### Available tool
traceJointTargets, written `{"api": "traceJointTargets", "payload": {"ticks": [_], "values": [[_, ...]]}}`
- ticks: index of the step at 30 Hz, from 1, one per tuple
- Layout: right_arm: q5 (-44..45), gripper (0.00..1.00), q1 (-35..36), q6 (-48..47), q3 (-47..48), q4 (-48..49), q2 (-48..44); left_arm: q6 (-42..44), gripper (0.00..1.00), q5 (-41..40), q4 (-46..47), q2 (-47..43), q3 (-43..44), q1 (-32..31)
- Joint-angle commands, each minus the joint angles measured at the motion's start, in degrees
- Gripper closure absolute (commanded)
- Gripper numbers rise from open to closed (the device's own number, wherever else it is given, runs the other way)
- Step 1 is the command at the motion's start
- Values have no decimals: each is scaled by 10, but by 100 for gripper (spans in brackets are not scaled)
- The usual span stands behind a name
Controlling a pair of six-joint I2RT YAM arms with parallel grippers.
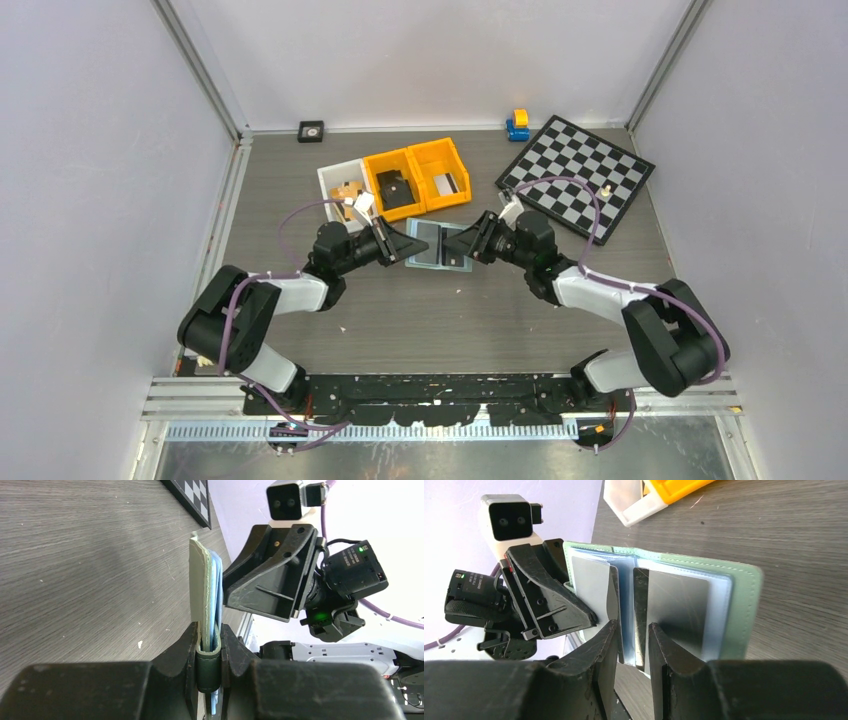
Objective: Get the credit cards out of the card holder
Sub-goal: Remove the credit card from the card holder.
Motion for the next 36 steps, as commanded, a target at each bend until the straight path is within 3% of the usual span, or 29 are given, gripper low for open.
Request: {"api": "traceJointTargets", "payload": {"ticks": [1,10,23,31,36], "values": [[-50,68,-2,30,26,63,53,-6,96,14,55,-1,5,-3],[-34,71,-2,18,39,21,66,-9,96,25,56,-1,11,-3],[-57,71,-2,48,-15,149,3,-61,96,62,119,14,22,-2],[-74,73,-2,66,-25,201,2,-147,96,86,247,65,25,-2],[-61,73,-4,72,-37,210,-13,-163,97,89,274,78,24,3]]}}
